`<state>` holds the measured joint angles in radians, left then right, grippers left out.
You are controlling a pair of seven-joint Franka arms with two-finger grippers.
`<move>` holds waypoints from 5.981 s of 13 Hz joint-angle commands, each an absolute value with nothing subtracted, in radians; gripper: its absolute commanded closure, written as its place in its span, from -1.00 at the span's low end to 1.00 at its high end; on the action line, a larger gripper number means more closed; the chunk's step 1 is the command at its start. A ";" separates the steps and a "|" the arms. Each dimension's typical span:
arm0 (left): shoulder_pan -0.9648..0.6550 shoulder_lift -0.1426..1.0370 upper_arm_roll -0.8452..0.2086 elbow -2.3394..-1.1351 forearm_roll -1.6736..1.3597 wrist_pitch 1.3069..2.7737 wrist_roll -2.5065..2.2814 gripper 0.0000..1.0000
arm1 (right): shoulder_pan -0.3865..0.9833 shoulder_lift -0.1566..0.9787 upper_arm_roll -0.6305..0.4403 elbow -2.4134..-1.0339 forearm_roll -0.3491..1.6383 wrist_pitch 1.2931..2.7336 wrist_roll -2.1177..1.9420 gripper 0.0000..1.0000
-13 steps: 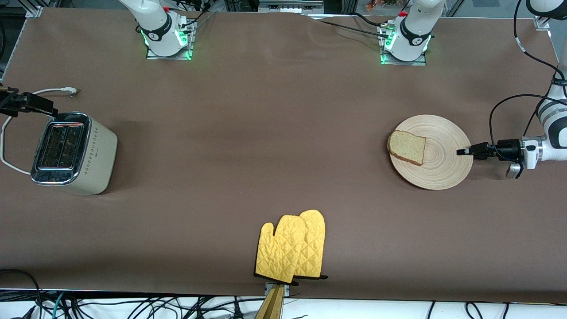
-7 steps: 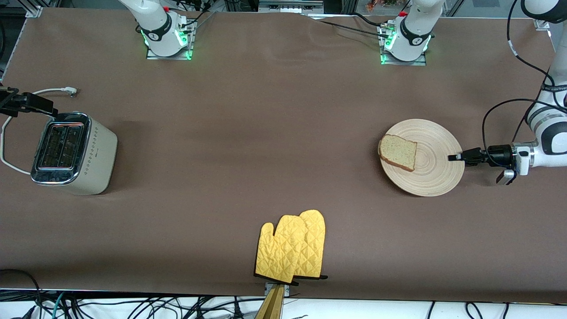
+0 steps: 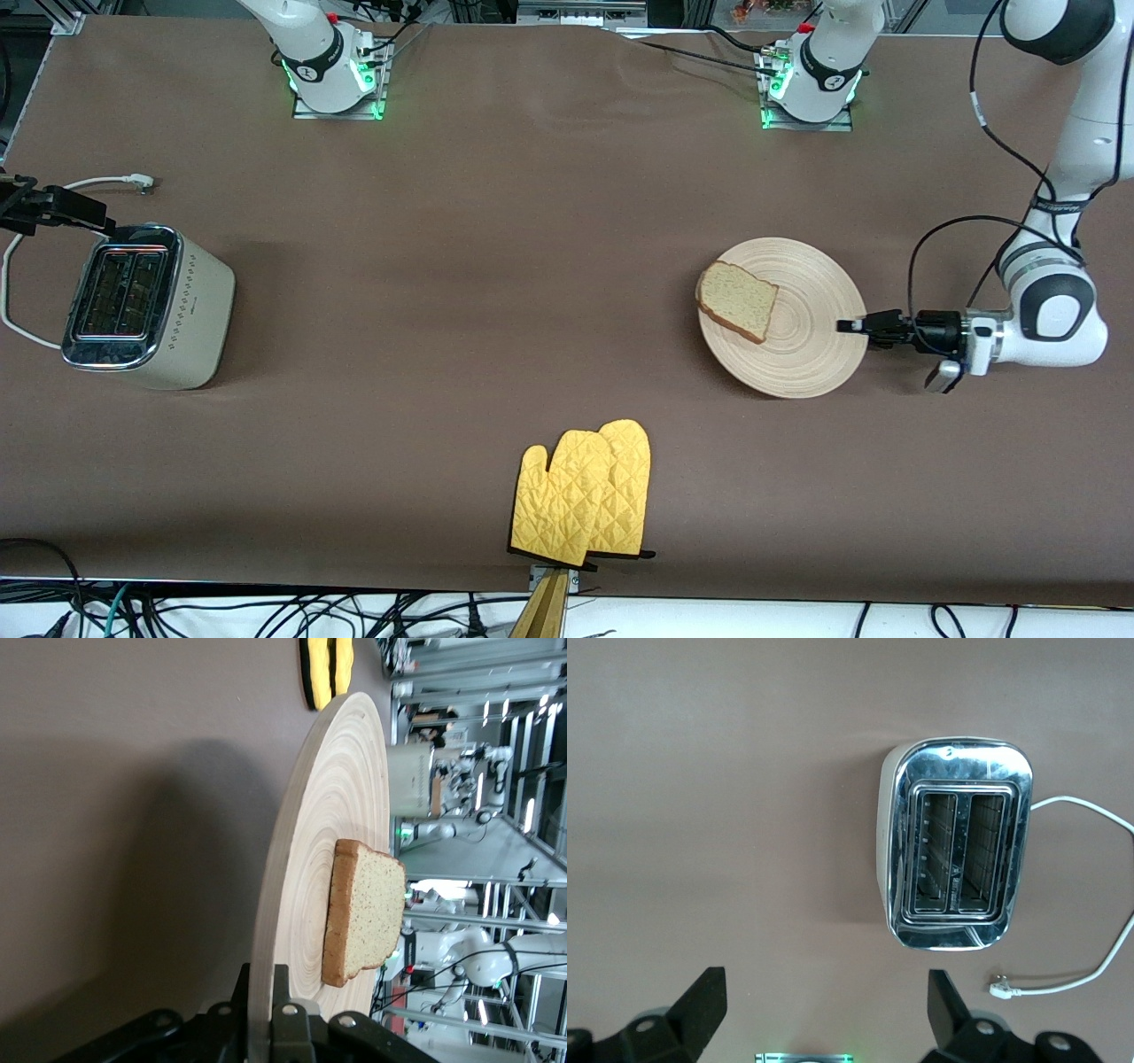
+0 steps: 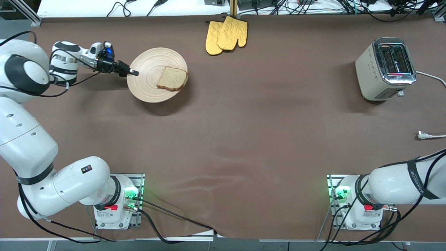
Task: Move plate and put bread in toaster
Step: 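Slide the wooden plate with the left gripper toward the toaster, then release the plate with the left gripper while the right gripper reaches the bread, then withdraw the left gripper while the right gripper grasps the bread slice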
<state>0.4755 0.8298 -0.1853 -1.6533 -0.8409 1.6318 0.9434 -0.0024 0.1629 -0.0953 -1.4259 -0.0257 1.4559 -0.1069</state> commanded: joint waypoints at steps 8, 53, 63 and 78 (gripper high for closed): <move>-0.122 0.712 -0.018 -1.791 -1.325 1.868 0.750 1.00 | -0.005 0.166 -0.087 -1.416 0.014 1.486 -0.081 -1.00; -0.034 0.104 0.035 -2.056 -0.405 2.247 0.207 -1.00 | 0.443 0.429 -0.077 -1.855 0.245 2.215 0.430 -1.00; -0.034 0.095 -0.071 -1.616 0.080 1.602 -0.248 -1.00 | 0.492 0.520 -0.077 -1.848 0.245 2.326 0.431 -1.00; -0.095 0.095 0.089 -1.509 -0.086 1.466 -0.253 -1.00 | 0.529 0.532 -0.078 -1.853 0.239 2.295 0.420 -0.38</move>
<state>-0.1245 0.0873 0.0976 -1.5399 -0.0474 1.4854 -0.2552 0.5184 0.5398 -0.0700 -1.8453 0.2322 2.3029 0.4262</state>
